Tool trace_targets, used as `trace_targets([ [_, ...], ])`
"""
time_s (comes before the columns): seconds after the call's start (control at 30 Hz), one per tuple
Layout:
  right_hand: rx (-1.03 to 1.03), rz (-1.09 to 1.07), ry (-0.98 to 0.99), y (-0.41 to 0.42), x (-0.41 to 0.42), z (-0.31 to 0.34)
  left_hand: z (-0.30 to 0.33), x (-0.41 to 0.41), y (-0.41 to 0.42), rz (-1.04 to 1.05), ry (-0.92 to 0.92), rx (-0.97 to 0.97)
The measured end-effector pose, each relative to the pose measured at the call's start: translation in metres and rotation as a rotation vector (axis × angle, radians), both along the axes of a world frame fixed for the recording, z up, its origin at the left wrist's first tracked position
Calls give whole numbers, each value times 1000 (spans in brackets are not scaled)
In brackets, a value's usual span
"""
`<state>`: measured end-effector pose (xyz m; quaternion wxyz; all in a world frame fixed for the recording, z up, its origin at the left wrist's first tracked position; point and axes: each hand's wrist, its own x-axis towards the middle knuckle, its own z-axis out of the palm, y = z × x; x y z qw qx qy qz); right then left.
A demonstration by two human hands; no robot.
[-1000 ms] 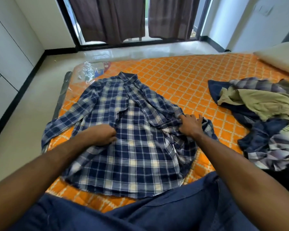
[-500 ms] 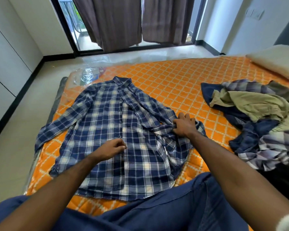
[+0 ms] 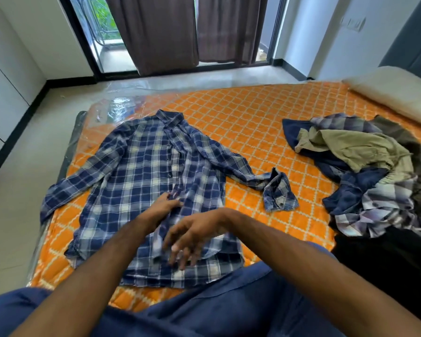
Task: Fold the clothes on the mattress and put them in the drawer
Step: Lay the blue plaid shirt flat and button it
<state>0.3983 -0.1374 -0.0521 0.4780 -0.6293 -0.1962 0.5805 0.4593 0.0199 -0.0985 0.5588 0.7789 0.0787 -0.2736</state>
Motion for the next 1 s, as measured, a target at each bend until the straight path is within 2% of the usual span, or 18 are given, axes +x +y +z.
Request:
trace_targets([
  [0.07,-65,-67,-75,-13,6,-10,-7,8,20,-65,-63,214],
  [0.13,-258,-305,-318,-35,17,-20,-7,7,38,-183,-59,390],
  [0.2,-474,-502,-591,-62,32,-39,-3,4,46,-263,-15,455],
  [0.27,-666,-590,-737,-85,38,-53,-6,4,45,-273,9,457],
  [0.33,-751,-527,-726,-95,31,-58,-11,8,40,-236,-8,425],
  [0.4,-704,-394,-673,-92,14,-59,-16,11,35,-195,-58,404],
  [0.5,-742,-264,-779,-81,-17,-73,-24,14,28,-187,-96,412],
  [0.6,-697,-405,-798,-81,-31,-84,-24,9,24,-242,-45,361],
  [0.67,-668,-436,-775,-91,-28,-75,-19,5,25,-307,-59,398],
  [0.73,-690,-330,-717,-102,-22,-59,-16,3,29,-380,-82,473],
  [0.83,-701,-132,-515,-113,-7,-44,-17,4,32,-472,-62,554],
  [0.9,-670,-202,-492,-121,8,-40,-14,7,23,-489,-204,685],
  [1.0,-649,-454,-659,-134,43,-40,-8,30,-7,-418,-609,870],
])
